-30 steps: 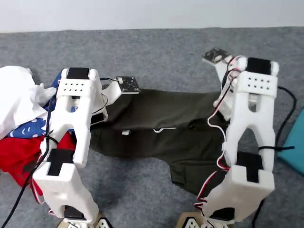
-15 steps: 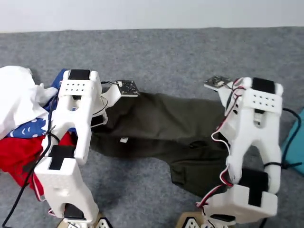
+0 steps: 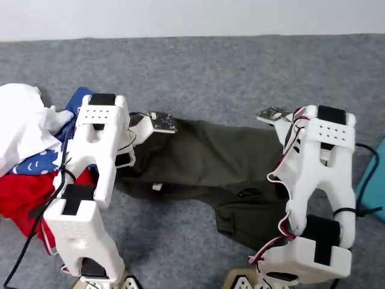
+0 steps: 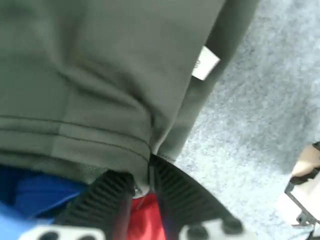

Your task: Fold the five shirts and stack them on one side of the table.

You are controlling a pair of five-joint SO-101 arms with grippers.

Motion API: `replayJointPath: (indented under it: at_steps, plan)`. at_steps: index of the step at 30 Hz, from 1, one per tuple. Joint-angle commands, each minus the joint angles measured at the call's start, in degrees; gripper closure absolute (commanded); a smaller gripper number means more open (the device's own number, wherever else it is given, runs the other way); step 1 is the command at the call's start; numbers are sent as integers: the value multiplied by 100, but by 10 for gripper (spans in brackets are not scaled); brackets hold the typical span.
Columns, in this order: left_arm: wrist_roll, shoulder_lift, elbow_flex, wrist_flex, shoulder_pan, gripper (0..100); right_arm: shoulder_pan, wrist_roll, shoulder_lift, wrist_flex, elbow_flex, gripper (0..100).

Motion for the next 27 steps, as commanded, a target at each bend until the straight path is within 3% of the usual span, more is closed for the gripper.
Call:
replayJointPath:
  at_steps: [1,27]
  plan:
    - [-79,-44,31,185,53,997,-101,62,-303,127,-18,988]
    - [-70,-484,629,176,141,996,-207,53,-303,4,378,988]
